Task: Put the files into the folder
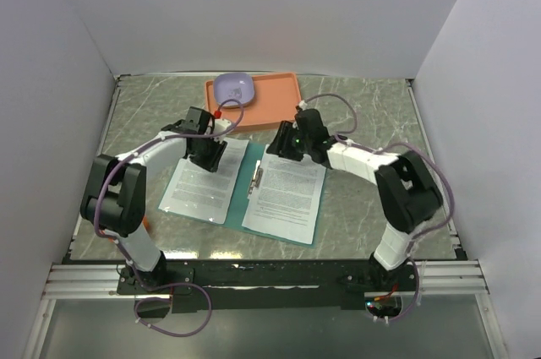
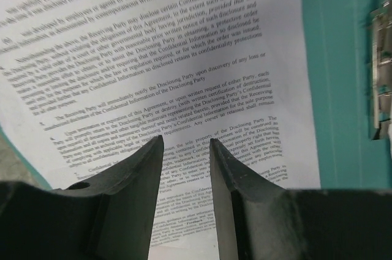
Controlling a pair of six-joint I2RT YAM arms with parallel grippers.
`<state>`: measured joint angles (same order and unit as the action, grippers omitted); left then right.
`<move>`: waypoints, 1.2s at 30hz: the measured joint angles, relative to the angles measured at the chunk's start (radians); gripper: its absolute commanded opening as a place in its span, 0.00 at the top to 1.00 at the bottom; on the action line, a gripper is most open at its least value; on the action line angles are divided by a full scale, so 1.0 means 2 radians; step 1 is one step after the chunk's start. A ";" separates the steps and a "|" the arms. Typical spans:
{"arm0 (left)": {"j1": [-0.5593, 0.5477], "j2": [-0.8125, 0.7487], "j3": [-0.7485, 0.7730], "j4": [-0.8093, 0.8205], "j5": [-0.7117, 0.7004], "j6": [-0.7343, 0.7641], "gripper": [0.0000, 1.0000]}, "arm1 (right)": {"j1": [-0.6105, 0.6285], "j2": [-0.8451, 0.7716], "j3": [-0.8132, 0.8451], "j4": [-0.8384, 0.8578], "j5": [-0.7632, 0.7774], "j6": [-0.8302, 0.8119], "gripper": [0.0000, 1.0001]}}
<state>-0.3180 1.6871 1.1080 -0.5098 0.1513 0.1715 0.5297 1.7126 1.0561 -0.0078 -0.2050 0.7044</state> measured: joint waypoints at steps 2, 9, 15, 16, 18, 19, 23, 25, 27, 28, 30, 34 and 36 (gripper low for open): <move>-0.001 0.008 -0.006 0.001 -0.005 0.001 0.58 | 0.000 0.030 0.017 0.014 -0.010 0.003 0.43; -0.002 0.024 -0.028 0.013 -0.024 0.007 0.58 | 0.001 0.087 0.051 0.059 -0.040 0.017 0.43; -0.003 0.024 -0.031 0.021 -0.035 0.010 0.59 | 0.006 0.113 0.061 0.087 -0.050 0.025 0.43; -0.003 0.024 -0.032 0.021 -0.036 0.010 0.59 | 0.007 0.118 0.062 0.091 -0.051 0.025 0.43; -0.003 0.023 -0.033 0.023 -0.036 0.010 0.59 | 0.009 0.128 0.065 0.093 -0.052 0.027 0.43; -0.003 0.022 -0.035 0.025 -0.036 0.010 0.59 | 0.011 0.135 0.068 0.094 -0.052 0.029 0.43; -0.003 0.020 -0.038 0.028 -0.036 0.010 0.59 | 0.016 0.152 0.069 0.097 -0.054 0.032 0.43; -0.003 0.019 -0.038 0.029 -0.036 0.010 0.59 | 0.019 0.156 0.069 0.097 -0.056 0.033 0.43; -0.003 0.019 -0.039 0.029 -0.036 0.010 0.59 | 0.020 0.159 0.069 0.101 -0.057 0.034 0.43; -0.003 0.019 -0.039 0.029 -0.036 0.009 0.59 | 0.021 0.160 0.069 0.103 -0.057 0.035 0.44; -0.003 0.019 -0.039 0.029 -0.036 0.009 0.59 | 0.022 0.161 0.069 0.106 -0.060 0.038 0.44; -0.003 0.019 -0.039 0.029 -0.036 0.009 0.60 | 0.023 0.161 0.068 0.118 -0.063 0.044 0.45; -0.003 0.019 -0.039 0.029 -0.037 0.009 0.60 | 0.025 0.161 0.067 0.127 -0.064 0.048 0.46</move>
<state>-0.3244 1.7248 1.0309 -0.4519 0.0780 0.1902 0.5793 2.0354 1.1896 0.2470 -0.3340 0.8001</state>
